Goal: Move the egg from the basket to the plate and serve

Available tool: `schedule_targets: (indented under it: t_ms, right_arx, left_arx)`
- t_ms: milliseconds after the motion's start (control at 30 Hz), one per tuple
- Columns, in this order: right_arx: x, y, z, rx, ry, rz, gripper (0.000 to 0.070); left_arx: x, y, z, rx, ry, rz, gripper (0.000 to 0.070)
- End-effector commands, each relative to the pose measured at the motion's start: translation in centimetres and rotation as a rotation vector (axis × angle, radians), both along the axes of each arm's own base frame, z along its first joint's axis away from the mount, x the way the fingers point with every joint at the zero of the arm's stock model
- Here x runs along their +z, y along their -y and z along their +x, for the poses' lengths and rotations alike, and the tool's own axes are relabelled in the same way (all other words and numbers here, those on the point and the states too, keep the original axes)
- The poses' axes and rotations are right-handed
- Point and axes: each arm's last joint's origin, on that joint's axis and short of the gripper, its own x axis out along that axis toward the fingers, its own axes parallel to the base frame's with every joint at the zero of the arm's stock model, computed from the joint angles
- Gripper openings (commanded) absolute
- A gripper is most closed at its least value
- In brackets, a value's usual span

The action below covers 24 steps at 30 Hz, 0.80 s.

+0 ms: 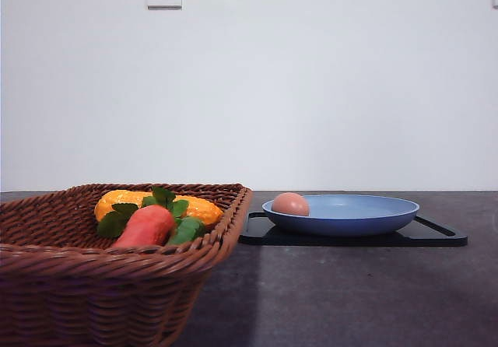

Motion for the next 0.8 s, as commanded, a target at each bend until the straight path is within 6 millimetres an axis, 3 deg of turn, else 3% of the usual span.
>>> schedule_targets:
  t_ms: [0, 200, 500, 767]
  right_arx:
    - [-0.9, 0.1, 0.0, 0.011, -0.004, 0.010, 0.0000]
    - [-3.1, 0.2, 0.2, 0.010, -0.050, 0.022, 0.0000]
    - [-5.3, 0.2, 0.1, 0.009, -0.284, 0.084, 0.0000]
    - [-5.5, 0.3, 0.1, -0.005, -0.307, 0.115, 0.0000]
  left_arx:
    - [-1.0, 0.0, 0.1, -0.004, -0.031, -0.005, 0.0000]
    - [-1.0, 0.0, 0.1, -0.004, -0.031, -0.005, 0.0000]
    - [-1.0, 0.0, 0.1, -0.004, -0.031, -0.005, 0.0000]
    - [-1.0, 0.0, 0.1, -0.004, -0.030, -0.005, 0.0000]
